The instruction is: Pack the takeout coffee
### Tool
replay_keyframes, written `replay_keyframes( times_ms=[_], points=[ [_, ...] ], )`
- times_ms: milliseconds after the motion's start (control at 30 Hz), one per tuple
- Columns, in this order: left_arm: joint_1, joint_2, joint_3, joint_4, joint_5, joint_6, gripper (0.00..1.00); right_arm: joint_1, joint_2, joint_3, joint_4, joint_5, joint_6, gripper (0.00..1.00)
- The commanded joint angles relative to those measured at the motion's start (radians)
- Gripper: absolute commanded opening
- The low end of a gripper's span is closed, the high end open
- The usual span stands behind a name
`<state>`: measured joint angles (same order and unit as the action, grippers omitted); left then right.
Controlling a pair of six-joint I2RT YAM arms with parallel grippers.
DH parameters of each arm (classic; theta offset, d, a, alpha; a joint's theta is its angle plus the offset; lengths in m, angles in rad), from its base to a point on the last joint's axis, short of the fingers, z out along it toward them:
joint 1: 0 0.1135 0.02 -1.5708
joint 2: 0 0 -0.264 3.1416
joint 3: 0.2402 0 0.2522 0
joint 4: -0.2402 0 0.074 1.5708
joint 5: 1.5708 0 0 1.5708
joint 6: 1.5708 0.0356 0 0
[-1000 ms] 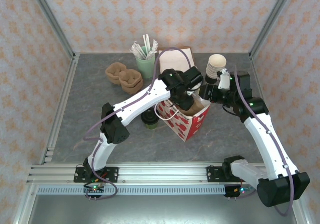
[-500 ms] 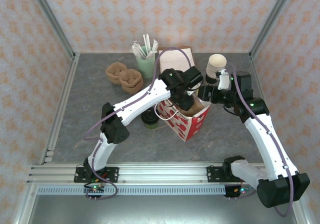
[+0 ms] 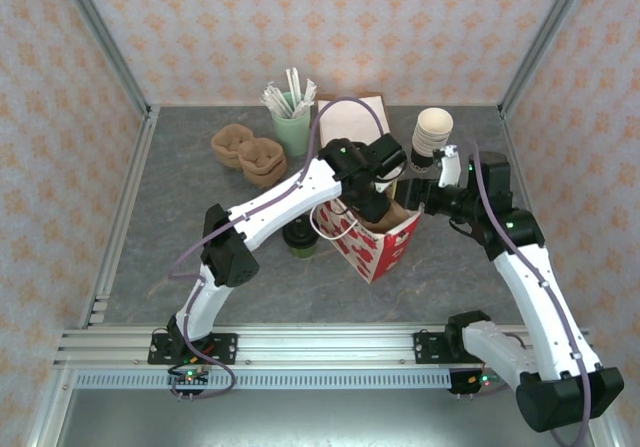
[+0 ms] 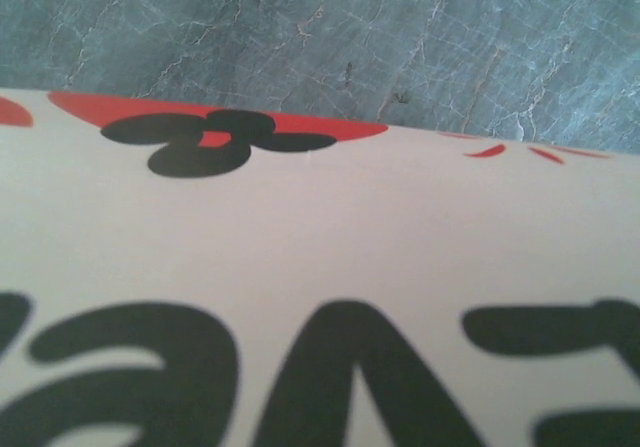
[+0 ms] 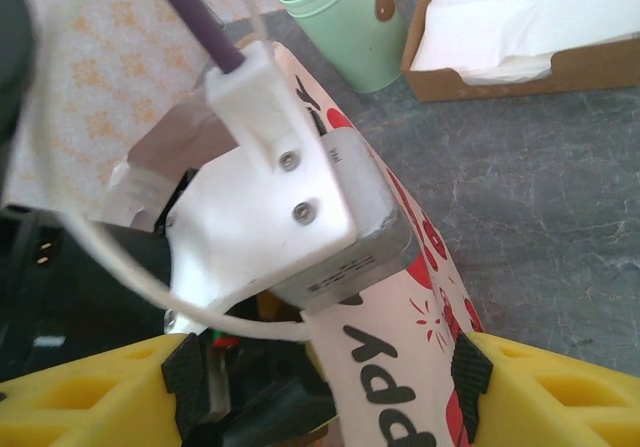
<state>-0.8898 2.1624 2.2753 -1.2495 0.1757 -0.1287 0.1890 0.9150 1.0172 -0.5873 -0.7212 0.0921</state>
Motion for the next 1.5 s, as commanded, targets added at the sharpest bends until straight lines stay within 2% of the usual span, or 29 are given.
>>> replay_keyframes(
  times_ms=[0, 100, 500, 700, 800, 933, 1033, 1200, 1467],
  points=[
    [0.009, -0.057, -0.013, 0.008, 0.011, 0.014, 0.41, 0.003, -0.029, -0.012, 0.042, 0.035, -0.005, 0.69],
    [0.009, -0.074, -0.017, 0.019, 0.018, 0.010, 0.41, 0.003, -0.034, -0.018, 0.034, 0.070, 0.000, 0.70],
    [0.009, -0.118, -0.056, 0.058, 0.006, 0.008, 0.41, 0.003, 0.030, -0.034, 0.088, 0.019, -0.012, 0.68],
    [0.009, -0.115, -0.065, 0.061, 0.007, 0.021, 0.41, 0.003, 0.067, -0.020, 0.074, 0.091, -0.011, 0.62],
    [0.010, -0.111, -0.062, 0.056, -0.004, 0.030, 0.41, 0.003, 0.074, -0.014, 0.067, 0.110, -0.014, 0.54],
    [0.009, -0.108, -0.070, 0.066, 0.008, 0.052, 0.41, 0.003, 0.060, -0.012, 0.060, 0.133, -0.011, 0.29],
    [0.008, -0.107, -0.075, 0.068, 0.013, 0.084, 0.41, 0.003, 0.032, -0.015, 0.061, 0.156, 0.001, 0.20],
    [0.002, -0.127, -0.114, 0.095, 0.027, 0.153, 0.41, 0.003, -0.039, -0.015, 0.055, 0.192, 0.027, 0.08],
    [-0.006, -0.118, -0.112, 0.092, 0.058, 0.261, 0.41, 0.003, -0.098, -0.029, 0.015, 0.178, 0.079, 0.05]
  ],
)
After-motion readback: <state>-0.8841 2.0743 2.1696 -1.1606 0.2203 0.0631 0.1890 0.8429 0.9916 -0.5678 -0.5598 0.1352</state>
